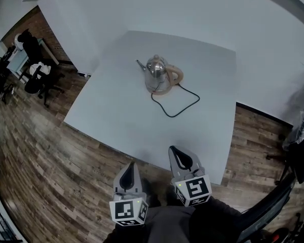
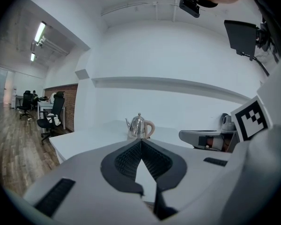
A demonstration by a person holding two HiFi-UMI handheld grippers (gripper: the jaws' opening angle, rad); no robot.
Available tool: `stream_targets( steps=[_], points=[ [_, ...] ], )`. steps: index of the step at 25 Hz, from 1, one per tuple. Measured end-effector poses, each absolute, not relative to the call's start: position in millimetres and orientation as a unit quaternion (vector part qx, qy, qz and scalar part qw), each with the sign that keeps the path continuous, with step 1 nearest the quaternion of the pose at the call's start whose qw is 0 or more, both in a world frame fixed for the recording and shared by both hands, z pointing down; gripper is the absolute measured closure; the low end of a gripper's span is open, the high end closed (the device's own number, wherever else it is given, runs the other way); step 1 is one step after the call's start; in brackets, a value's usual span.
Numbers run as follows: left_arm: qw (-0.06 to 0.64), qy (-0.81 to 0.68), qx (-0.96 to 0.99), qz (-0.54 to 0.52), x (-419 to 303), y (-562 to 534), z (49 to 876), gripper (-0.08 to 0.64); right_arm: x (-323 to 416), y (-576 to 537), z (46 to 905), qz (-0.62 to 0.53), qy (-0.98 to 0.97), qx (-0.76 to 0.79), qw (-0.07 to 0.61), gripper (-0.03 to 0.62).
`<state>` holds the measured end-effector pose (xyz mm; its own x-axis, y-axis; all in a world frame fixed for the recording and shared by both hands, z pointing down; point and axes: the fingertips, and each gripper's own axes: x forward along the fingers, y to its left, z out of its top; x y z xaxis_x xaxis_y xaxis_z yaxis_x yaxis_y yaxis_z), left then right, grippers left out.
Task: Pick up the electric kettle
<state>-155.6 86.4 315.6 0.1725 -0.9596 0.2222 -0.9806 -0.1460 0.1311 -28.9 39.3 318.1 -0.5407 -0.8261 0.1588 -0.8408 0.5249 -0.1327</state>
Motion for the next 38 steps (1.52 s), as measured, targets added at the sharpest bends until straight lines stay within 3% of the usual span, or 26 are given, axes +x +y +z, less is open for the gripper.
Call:
stream_targets(
  steps=[20, 38],
  points=[
    [0.12, -0.55, 0.826, 0.044, -235.2, -70.7, 323.5, 0.56, -105.7, -91.3, 318.4, 0.086, -0.822, 0.56, 0.063, 0.589],
    [0.121, -0.534, 0.834, 0.071, -222.2, -145.8, 333.0, 0.56, -86.3, -161.7, 331.6, 0.093, -0.803, 0.586, 0.061, 0.589]
  ],
)
